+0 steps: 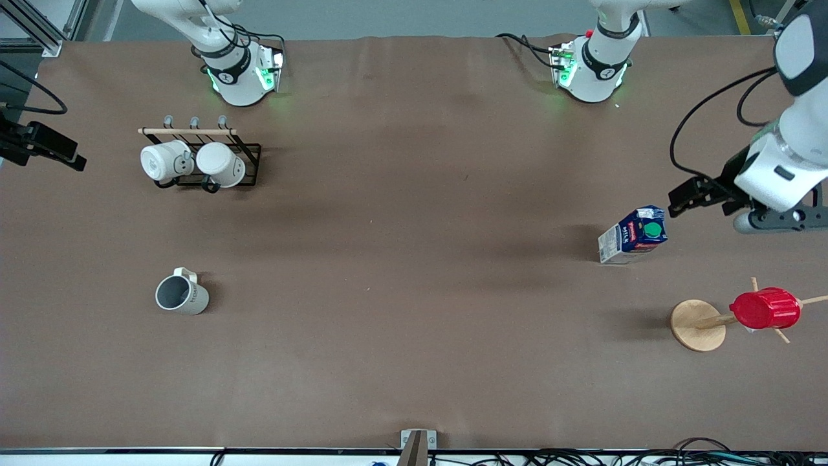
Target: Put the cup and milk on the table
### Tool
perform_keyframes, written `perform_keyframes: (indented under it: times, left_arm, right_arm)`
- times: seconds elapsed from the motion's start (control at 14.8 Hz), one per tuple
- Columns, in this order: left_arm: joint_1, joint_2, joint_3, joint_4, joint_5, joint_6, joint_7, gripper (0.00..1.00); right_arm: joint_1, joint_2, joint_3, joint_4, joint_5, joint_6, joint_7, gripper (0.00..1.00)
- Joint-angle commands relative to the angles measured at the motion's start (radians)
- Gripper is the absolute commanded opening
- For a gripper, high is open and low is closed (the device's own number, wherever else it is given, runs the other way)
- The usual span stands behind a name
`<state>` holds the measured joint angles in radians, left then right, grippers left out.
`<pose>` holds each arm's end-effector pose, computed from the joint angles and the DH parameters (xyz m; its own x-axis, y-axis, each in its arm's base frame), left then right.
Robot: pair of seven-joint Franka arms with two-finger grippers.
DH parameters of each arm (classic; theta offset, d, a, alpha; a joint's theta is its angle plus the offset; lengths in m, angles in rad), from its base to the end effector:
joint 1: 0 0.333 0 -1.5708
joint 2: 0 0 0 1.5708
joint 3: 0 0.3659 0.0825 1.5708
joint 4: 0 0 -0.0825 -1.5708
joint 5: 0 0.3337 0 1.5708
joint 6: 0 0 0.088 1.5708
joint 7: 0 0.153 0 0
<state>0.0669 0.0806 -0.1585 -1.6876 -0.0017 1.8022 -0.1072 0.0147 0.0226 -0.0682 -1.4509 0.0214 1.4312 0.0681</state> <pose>0.5460 -0.0472 0.5571 0.9993 0.0170 0.0333 0.0164 -0.9997 0.0180 0.4958 -0.0225 0.6549 0.9920 -0.1183 -0.0435 -0.1192 -0.9927 -0.0168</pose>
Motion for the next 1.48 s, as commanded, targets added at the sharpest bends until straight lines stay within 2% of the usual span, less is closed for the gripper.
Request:
perform_keyframes:
  times: [0.0, 0.27, 0.54, 0.94, 1.21, 1.42]
  left_arm:
    - [0.042, -0.009, -0.003, -0.116, -0.003, 0.109, 0.061, 1.0]
    - [0.105, -0.004, -0.003, -0.245, -0.003, 0.247, 0.121, 1.0]
    - [0.096, 0.033, -0.015, -0.256, -0.015, 0.259, 0.09, 1.0]
    - [0.079, 0.082, -0.029, -0.276, -0.014, 0.279, 0.075, 0.99]
    - [0.077, 0.083, -0.029, -0.336, -0.003, 0.316, 0.075, 0.98]
    - [0.077, 0.083, -0.029, -0.351, 0.003, 0.325, 0.077, 0.98]
  right_arm:
    - [-0.007, 0.002, -0.002, -0.032, -0.024, 0.015, -0.045, 1.0]
    - [-0.016, 0.105, -0.019, -0.089, -0.054, 0.148, -0.097, 1.0]
    - [-0.024, 0.196, -0.028, -0.279, -0.054, 0.502, -0.151, 1.0]
    - [-0.016, 0.408, -0.025, -0.293, -0.051, 0.774, -0.209, 1.0]
    - [-0.03, 0.462, -0.025, -0.365, -0.046, 0.94, -0.303, 1.0]
    - [-0.035, 0.491, -0.025, -0.373, -0.041, 0.977, -0.306, 1.0]
